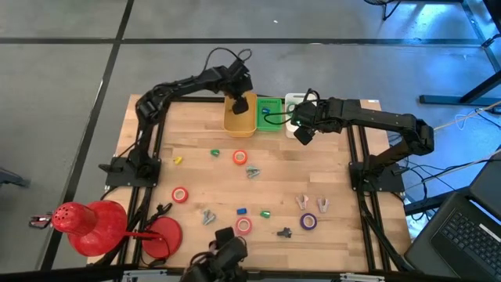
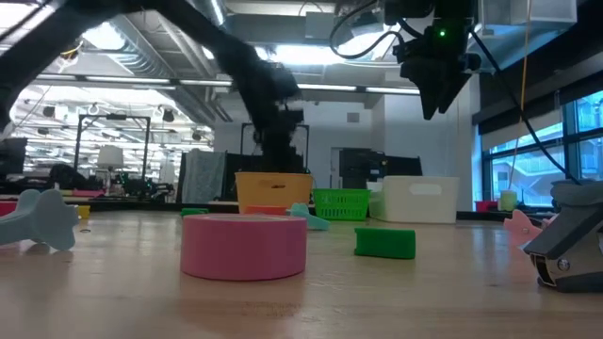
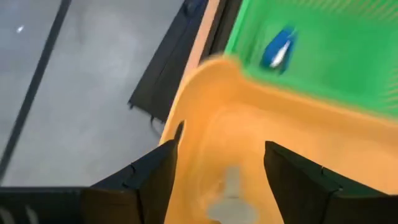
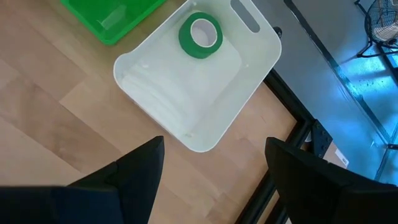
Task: Pick and place Stapler, Stapler remover, tape
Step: Put the red tape into the white bin
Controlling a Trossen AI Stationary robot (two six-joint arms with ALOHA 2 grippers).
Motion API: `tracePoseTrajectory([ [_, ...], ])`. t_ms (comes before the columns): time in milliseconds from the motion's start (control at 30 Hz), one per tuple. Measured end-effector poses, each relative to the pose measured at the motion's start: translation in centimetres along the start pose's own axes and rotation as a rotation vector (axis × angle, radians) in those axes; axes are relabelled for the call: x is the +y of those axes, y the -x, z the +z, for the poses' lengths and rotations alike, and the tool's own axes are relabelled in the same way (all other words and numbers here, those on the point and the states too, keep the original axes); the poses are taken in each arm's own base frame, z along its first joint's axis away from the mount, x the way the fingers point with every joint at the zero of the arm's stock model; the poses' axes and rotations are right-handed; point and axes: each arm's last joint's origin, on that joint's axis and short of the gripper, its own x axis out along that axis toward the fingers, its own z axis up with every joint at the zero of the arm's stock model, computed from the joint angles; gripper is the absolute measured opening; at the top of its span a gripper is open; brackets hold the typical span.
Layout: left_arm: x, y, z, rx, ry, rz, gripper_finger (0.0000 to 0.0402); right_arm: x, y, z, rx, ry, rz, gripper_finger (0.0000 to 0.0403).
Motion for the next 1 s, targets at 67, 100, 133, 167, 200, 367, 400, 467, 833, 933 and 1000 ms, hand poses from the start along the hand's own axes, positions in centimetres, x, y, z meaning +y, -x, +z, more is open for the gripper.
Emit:
tracePoseTrajectory([
  [67,-0.3,2.0,0.5,-0.041,0.014,-0.036,0.023,0.0,0.0,0.0,0.0,0.0,0.0,0.0281],
  [100,-0.5,3.1,0.7,-0.063,0.022,-0.057,0.0229,0.0,0.0,0.0,0.0,0.0,0.0,0.0281],
  [133,-0.8,4.2,0.8,-0.076,0.027,-0.076,0.0228,0.0,0.0,0.0,0.0,0.0,0.0,0.0281],
  [167,-1.1,5.4,1.0,-0.094,0.033,-0.087,0.0228,0.0,0.0,0.0,0.0,0.0,0.0,0.0281],
  [200,-1.3,6.5,1.1,-0.11,0.037,-0.101,0.0228,0.0,0.0,0.0,0.0,-0.001,0.0,0.0281],
  [367,-3.5,11.8,0.8,-0.12,0.047,-0.199,0.0231,0.0,0.0,0.0,0.005,-0.003,0.008,0.0281],
  [400,-4.0,12.9,0.6,-0.119,0.05,-0.232,0.023,0.0,0.0,0.0,0.006,-0.003,0.011,0.0281],
  [467,-5.2,15.0,0.1,-0.115,0.041,-0.301,0.0228,0.0,0.0,0.0,0.007,-0.005,0.013,0.0281],
  [833,-13.0,23.2,-2.1,-0.06,0.011,-0.602,0.0228,0.1,0.0,0.0,0.014,-0.021,0.026,0.0281],
  [933,-15.5,24.4,-2.3,-0.055,-0.037,-0.651,0.0224,0.1,0.0,-0.1,0.018,-0.033,0.033,0.0281],
  [1000,-17.2,25.0,-2.5,-0.045,-0.068,-0.684,0.0224,0.2,0.1,-0.1,0.017,-0.037,0.035,0.0281],
])
